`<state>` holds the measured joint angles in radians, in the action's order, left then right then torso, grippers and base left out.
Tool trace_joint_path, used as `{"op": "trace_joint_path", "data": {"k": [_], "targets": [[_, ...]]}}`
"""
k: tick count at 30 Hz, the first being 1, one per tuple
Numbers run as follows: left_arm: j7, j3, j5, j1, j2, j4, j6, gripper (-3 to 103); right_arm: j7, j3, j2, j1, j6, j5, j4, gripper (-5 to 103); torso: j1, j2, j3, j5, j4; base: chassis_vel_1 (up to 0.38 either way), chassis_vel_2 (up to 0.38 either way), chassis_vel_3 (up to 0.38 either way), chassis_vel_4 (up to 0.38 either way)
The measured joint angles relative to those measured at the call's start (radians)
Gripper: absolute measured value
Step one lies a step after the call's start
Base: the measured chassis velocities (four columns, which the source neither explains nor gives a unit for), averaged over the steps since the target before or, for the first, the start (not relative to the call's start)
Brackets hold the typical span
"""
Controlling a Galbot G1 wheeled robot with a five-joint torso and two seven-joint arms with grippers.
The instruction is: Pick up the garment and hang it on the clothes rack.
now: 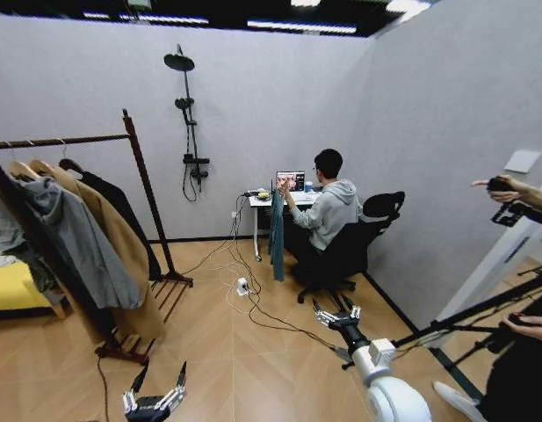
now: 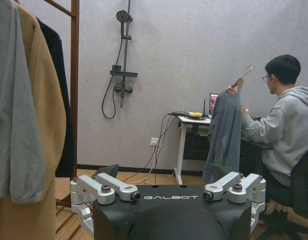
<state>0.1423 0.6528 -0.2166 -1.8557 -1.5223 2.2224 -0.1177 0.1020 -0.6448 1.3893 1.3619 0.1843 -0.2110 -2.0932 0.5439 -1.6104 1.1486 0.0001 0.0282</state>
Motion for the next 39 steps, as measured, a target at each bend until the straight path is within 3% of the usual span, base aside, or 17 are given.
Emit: {"op": "trace_joint_path", "data": {"k": [39], "targets": [[0.000,0.000,0.000,0.000,0.000,0.000,0.000,100,-0.022,0.001,0.004,0.023,0.008,0.003,-0.047,100,0.000,0.000,0.000,-0.0004,-0.0002,-0.273,0.271,0.271,-0.273]]}}
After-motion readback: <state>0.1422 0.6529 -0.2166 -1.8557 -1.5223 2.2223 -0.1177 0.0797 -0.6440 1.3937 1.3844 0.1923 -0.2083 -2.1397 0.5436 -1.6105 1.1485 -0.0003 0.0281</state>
